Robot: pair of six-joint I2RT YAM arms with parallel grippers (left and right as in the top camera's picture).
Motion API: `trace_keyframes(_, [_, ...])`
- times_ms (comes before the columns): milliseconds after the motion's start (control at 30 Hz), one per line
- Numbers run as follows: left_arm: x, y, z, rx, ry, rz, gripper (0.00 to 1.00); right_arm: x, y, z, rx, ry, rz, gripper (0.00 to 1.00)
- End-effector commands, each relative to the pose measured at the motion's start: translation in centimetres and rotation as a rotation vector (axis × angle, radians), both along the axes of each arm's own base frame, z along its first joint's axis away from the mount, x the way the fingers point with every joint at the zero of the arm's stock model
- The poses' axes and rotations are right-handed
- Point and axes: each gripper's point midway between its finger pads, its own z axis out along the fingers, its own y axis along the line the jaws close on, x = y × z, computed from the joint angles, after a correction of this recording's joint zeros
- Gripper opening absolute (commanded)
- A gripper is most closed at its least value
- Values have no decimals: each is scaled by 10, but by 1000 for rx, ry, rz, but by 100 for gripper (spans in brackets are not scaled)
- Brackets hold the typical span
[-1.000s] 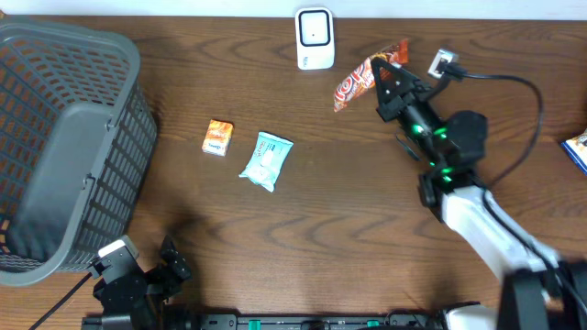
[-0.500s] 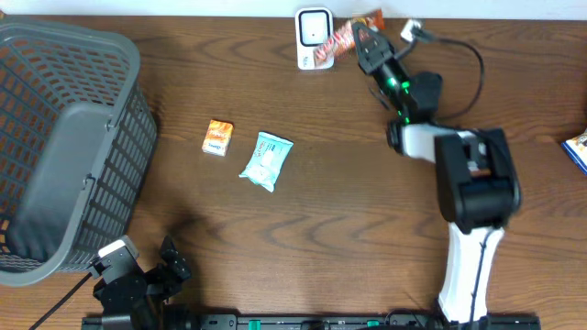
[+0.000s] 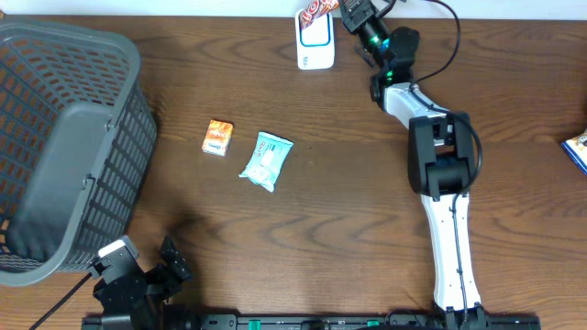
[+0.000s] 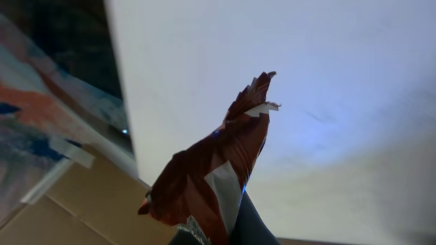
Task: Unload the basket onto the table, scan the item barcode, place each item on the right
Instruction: 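Raise the snack bar up to the scanner face with the right gripper, then carry the snack bar to the far right edge and release it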
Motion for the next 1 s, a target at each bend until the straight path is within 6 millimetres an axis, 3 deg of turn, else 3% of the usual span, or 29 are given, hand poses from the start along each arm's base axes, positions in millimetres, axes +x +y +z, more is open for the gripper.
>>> trace_keyframes(0, [0,1,1,2,-3,8,98,9,-3,-23,-6,13,-9,1])
trace_keyframes(200, [0,1,1,2,-3,8,98,6,9,-52,-22,59,32,1])
trace_keyframes(333, [0,1,1,2,-3,8,98,3,21,-76,-135,89,79,1])
trace_keyframes(433, [0,1,1,2,-3,8,98,6,21,-98,-196,150,77,1])
trace_keyframes(500, [0,1,1,2,-3,8,98,7,18,-100,-228,133,68,1])
trace_keyframes(700, [0,1,1,2,-3,8,98,10,-2,-76,-235,38,55,1])
trace_keyframes(967, [0,1,1,2,-3,8,98,9,-47,-11,-244,-106,64,1])
